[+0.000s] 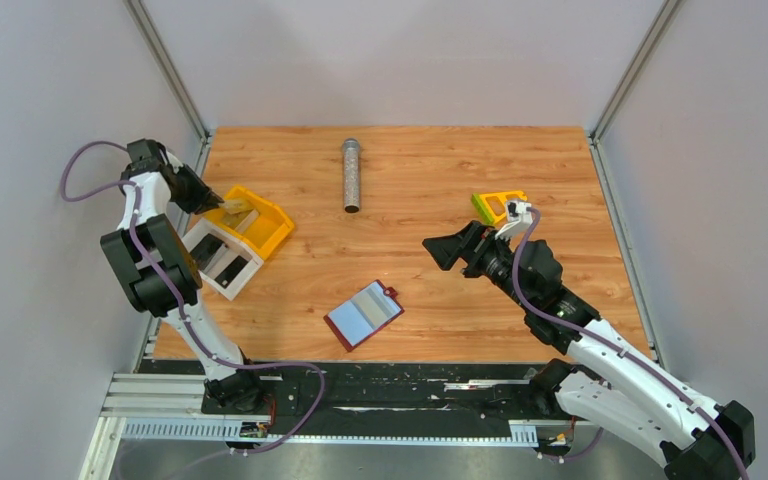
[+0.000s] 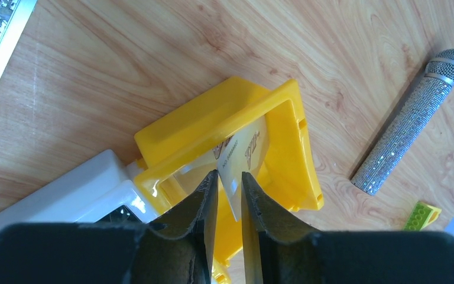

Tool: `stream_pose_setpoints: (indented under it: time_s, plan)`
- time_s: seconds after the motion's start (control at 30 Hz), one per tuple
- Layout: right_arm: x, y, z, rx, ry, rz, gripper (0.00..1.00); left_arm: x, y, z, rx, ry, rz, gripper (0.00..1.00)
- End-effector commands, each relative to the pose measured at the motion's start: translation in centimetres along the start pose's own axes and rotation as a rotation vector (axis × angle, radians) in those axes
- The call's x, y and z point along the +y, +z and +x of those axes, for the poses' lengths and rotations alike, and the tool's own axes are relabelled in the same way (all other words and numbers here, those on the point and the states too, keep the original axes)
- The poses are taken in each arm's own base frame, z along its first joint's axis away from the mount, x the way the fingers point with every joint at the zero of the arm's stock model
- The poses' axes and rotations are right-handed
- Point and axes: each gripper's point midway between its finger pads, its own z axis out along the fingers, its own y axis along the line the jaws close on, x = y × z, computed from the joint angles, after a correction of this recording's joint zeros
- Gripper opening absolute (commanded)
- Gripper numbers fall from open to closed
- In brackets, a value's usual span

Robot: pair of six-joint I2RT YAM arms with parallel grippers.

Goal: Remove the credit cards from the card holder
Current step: Place the credit card in the storage box, then remove the credit card from the card holder.

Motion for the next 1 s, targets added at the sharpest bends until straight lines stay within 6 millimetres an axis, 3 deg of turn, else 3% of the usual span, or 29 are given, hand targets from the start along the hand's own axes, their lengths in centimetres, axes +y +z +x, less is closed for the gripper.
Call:
stream_pose_setpoints:
  time_s: [0.0, 0.53, 0.8, 0.97]
  plan:
    - [2.0, -0.1, -2.5, -0.074, -0.002, -0.047, 1.00, -0.1, -0.5, -1.6, -0.032, 0.003, -0.005, 0.29]
    - [1.1, 0.9, -1.4, -0.033, -0.013, -0.023, 1.00, -2.4, -1.4, -1.9, -0.029, 0.031, 0.091, 0.33]
    - [0.0, 2.0, 0.8, 0.093, -0.036, 0.038, 1.00, -5.8, -4.2, -0.8, -0.031, 0.102, 0.166, 0.33]
    - [-0.4, 2.5, 2.7, 0.208, -0.033, 0.062, 0.98, -8.6, -6.6, 1.5, -0.014, 0.163, 0.212, 0.33]
